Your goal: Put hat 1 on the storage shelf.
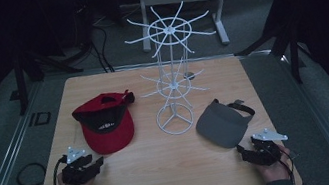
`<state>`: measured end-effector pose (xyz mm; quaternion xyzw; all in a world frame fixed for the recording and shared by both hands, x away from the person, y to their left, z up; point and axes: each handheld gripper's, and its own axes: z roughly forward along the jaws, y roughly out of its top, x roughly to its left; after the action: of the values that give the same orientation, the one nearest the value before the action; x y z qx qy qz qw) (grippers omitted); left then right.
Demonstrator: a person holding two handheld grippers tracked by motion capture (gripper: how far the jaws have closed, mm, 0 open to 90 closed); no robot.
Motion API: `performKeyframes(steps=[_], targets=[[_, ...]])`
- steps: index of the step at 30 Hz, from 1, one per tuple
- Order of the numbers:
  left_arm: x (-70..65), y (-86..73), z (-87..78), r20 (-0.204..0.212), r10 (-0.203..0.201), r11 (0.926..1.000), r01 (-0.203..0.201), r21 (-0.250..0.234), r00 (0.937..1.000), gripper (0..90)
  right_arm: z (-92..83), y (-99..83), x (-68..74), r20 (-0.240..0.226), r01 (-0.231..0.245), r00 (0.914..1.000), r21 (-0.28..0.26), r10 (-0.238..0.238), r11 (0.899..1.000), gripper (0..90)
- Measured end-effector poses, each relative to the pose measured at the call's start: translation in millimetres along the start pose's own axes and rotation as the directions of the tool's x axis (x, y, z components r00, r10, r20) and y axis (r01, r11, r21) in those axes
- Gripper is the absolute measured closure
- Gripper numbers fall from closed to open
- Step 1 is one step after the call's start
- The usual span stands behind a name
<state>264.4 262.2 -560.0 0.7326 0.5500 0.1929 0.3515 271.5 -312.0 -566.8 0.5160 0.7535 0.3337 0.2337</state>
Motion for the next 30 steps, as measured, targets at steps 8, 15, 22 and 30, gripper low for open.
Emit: performKeyframes(steps=[8,15,22,30], targets=[[5.9,3.3,-7.3,0.023,-0.035,0.9985,0.036,-0.041,0.9991,54.4,0.0,-0.1,0.1,0.000,-0.001,1.0000,-0.001,0.001,1.000,31.7],[24.8,26.5,-14.4,-0.010,-0.067,0.9942,0.066,-0.085,0.9977,54.8,0.2,0.1,0.1,0.000,-0.001,1.0000,-0.001,0.001,1.000,31.5],[41.6,51.6,2.6,-0.002,-0.125,0.9902,0.125,-0.062,0.9921,55.8,0.3,0.2,0.1,0.000,-0.002,1.0000,0.000,0.002,1.000,31.4],[53.6,66.7,23.1,0.013,-0.151,0.9884,0.151,-0.007,0.9884,68.2,0.5,0.3,0.1,0.000,-0.001,1.0000,-0.001,0.001,1.000,31.0]])
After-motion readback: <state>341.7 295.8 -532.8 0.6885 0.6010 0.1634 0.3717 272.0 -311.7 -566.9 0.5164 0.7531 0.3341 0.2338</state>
